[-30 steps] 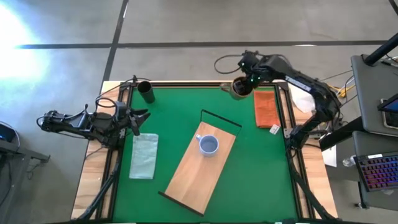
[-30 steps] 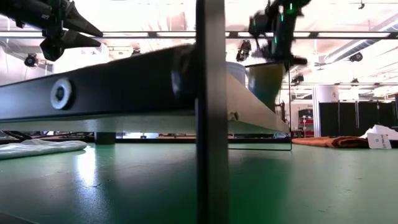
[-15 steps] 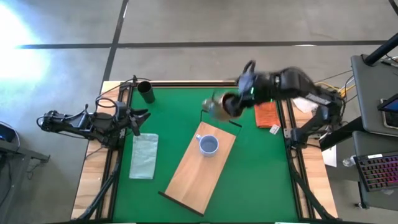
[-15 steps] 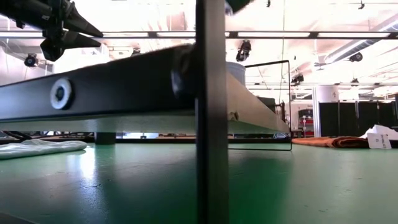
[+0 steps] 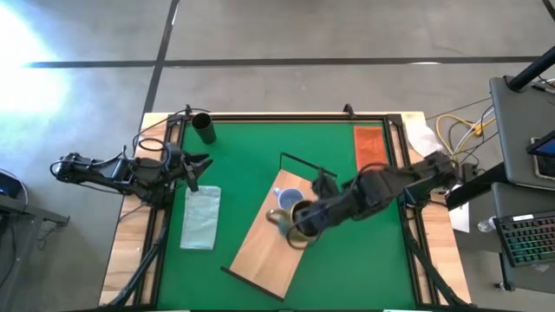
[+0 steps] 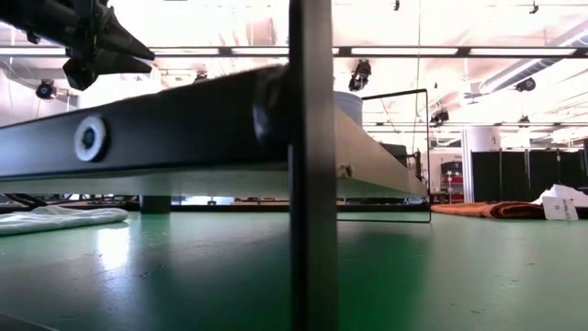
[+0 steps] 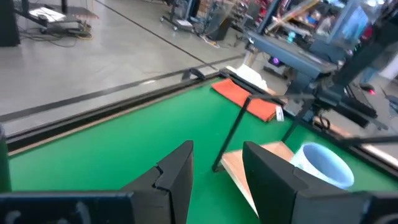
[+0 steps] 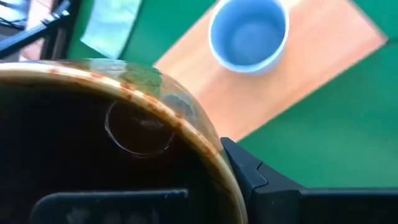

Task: Stack small to large cups/mugs on shelf
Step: Put the brown mug on the shelf, then put the black cup on the shelf

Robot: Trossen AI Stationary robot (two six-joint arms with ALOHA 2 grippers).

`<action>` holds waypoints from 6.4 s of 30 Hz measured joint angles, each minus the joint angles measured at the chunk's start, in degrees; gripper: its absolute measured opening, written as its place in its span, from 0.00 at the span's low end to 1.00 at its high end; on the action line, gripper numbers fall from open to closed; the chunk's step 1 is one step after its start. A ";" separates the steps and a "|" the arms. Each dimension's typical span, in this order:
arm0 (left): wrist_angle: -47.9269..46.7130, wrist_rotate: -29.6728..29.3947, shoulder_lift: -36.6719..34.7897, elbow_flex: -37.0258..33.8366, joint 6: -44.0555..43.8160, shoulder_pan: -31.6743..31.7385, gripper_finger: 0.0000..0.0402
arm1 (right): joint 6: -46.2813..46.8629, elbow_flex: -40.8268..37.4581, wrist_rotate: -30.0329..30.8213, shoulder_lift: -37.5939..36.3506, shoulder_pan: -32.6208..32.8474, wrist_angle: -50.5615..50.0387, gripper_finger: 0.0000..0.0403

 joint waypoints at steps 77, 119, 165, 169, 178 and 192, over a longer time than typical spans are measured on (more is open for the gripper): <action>4.44 23.17 28.97 9.49 2.52 -10.78 0.31 | 2.01 -8.33 -5.37 15.35 -5.83 12.03 0.15; 4.35 21.45 28.58 9.78 1.03 -10.75 0.31 | -5.91 -8.37 -11.40 12.24 -4.54 10.12 0.37; -51.85 39.44 60.37 57.11 33.67 76.76 0.31 | -3.50 -28.67 16.99 -28.77 -6.55 -12.14 0.59; -52.09 32.51 62.79 57.09 33.88 76.74 0.31 | -2.50 -30.72 17.01 -30.62 -6.55 -11.85 0.61; -50.67 35.57 65.63 56.17 34.43 76.81 0.31 | -2.17 -32.72 17.01 -31.33 -6.57 -11.70 0.62; -44.00 35.81 67.30 50.16 36.28 76.96 0.31 | -0.44 -32.72 17.06 -31.31 -6.57 -11.56 0.61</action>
